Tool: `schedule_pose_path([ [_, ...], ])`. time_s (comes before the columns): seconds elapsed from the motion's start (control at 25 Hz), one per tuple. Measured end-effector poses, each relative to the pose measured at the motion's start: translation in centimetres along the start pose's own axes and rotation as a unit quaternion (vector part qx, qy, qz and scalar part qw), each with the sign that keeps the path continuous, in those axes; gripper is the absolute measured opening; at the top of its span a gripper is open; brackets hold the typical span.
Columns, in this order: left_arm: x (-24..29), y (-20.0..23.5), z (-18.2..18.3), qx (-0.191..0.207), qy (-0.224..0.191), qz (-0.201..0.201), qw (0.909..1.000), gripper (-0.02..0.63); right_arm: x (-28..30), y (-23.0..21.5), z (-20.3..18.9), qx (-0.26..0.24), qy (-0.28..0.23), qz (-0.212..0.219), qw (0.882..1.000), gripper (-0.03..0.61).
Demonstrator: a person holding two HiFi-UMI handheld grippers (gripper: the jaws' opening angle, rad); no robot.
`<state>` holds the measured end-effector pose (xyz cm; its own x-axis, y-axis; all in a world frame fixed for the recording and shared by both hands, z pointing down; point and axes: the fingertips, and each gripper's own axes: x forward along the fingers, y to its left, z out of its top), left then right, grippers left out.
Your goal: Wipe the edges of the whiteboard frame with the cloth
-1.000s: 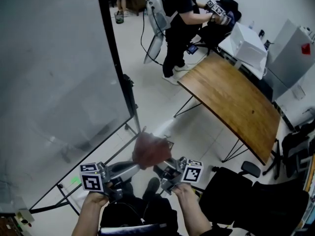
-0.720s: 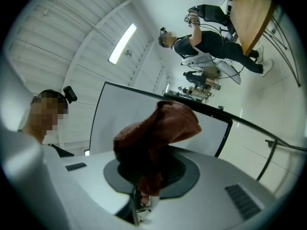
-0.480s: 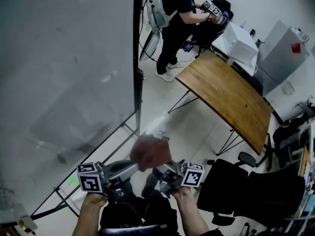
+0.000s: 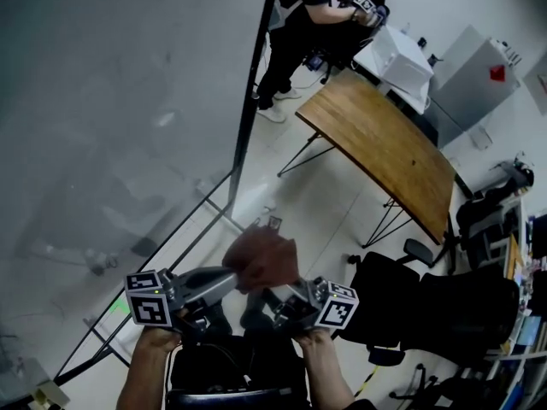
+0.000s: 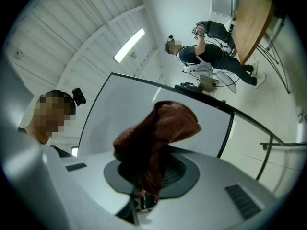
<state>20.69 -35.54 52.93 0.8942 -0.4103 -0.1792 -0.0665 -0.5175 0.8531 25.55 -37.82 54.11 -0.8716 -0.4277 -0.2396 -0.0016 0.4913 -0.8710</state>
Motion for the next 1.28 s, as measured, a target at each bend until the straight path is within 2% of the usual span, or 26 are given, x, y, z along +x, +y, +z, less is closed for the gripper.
schedule_pose_path([
  [0.24,-1.0,-1.1,0.1,0.012,-0.008,0.003,0.9999,-0.011,0.4,1.3,-0.9,-0.004,0.004,0.012,1.0,0.071],
  [0.68,2.8,-1.9,0.1,-0.003,-0.001,0.014,0.9999,-0.012,-1.1,1.7,2.1,-0.025,0.023,0.015,0.999,0.069],
  [0.84,3.8,-1.3,-0.2,0.011,-0.006,0.006,0.9999,-0.011,-1.8,1.5,2.7,-0.025,0.025,0.016,0.999,0.069],
  [1.28,4.6,-1.1,-1.0,0.014,-0.013,0.012,0.9997,-0.011,-3.0,1.2,2.8,-0.02,0.03,0.021,0.999,0.069],
])
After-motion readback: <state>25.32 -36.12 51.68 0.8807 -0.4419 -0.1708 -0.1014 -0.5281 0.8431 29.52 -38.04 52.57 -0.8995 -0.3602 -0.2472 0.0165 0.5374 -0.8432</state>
